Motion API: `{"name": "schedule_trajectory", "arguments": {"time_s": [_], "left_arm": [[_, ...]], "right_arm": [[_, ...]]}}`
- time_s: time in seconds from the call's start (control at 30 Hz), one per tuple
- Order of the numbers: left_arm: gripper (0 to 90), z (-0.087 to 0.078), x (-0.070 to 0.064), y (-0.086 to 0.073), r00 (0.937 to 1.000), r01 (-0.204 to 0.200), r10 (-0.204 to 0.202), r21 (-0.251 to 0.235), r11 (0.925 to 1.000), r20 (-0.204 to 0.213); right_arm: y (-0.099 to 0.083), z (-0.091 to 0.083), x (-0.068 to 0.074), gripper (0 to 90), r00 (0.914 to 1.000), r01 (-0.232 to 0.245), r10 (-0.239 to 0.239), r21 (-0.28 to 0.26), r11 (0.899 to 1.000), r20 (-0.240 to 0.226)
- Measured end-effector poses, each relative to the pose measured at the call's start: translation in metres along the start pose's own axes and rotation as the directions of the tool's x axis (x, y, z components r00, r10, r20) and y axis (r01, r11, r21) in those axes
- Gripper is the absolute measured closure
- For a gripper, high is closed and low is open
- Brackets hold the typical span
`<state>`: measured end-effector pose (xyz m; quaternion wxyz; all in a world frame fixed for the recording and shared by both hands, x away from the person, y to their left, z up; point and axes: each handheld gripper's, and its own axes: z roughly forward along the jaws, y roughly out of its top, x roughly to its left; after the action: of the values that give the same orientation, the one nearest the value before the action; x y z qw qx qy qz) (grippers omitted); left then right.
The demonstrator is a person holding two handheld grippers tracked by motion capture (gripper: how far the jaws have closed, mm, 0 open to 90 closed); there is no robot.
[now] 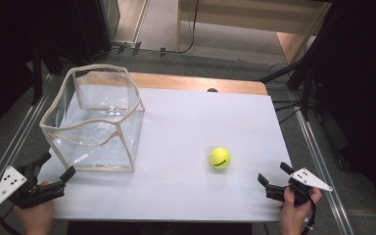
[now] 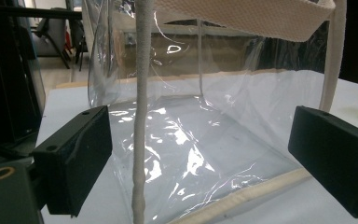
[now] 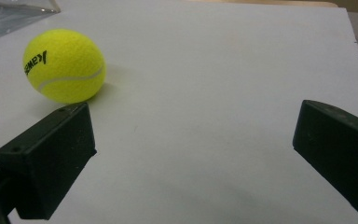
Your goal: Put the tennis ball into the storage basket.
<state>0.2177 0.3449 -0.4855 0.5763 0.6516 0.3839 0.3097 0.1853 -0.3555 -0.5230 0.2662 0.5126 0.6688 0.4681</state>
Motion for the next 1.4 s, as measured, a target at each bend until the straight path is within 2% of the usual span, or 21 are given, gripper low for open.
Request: {"name": "schedule_trajectory", "arguments": {"time_s": [0.33,0.57,0.6,0.83,0.87,0.93,1.1,1.2,1.4], "left_arm": [[6.5,0.0,-0.001,0.0,1.0,-0.003,0.003,-0.002,1.0,-0.003],[6.5,0.0,-0.002,0.0,0.9999,-0.01,0.01,0.004,0.9999,-0.004],[6.5,0.0,-0.002,0.0,0.9998,-0.017,0.017,0.008,0.9998,-0.006],[6.5,0.001,-0.004,-0.001,0.9997,-0.024,0.024,0.01,0.9997,-0.009],[6.5,0.001,-0.004,-0.001,0.9997,-0.023,0.023,0.009,0.9997,-0.008],[6.5,0.001,-0.004,-0.001,0.9997,-0.022,0.022,0.01,0.9997,-0.008],[6.5,0.002,-0.004,-0.001,0.9996,-0.025,0.025,0.01,0.9996,-0.009],[6.5,0.002,-0.005,-0.001,0.9996,-0.026,0.026,0.01,0.9996,-0.009],[6.5,0.002,-0.005,-0.001,0.9995,-0.032,0.032,0.011,0.9994,-0.005]], "right_arm": [[0.001,0.0,0.003,0.0,0.9997,0.02,-0.02,0.01,1.0,0.015],[0.006,-0.001,0.002,0.0,0.9998,0.018,-0.018,0.025,1.0,0.0],[0.008,0.0,0.002,0.0,0.9993,0.038,-0.037,0.042,0.998,-0.007],[0.013,0.004,0.005,0.0,0.9985,0.048,-0.045,0.097,0.994,-0.03],[0.015,0.006,0.005,0.0,0.9976,0.065,-0.062,0.119,0.991,-0.031],[0.017,0.007,0.006,0.0,0.9974,0.066,-0.062,0.135,0.989,-0.037],[0.024,0.01,0.009,0.0,0.9965,0.074,-0.067,0.156,0.985,-0.049],[0.033,0.015,0.011,0.0,0.9945,0.095,-0.085,0.185,0.978,-0.062],[0.044,0.019,0.014,0.0,0.9917,0.115,-0.102,0.194,0.974,-0.078]]}}
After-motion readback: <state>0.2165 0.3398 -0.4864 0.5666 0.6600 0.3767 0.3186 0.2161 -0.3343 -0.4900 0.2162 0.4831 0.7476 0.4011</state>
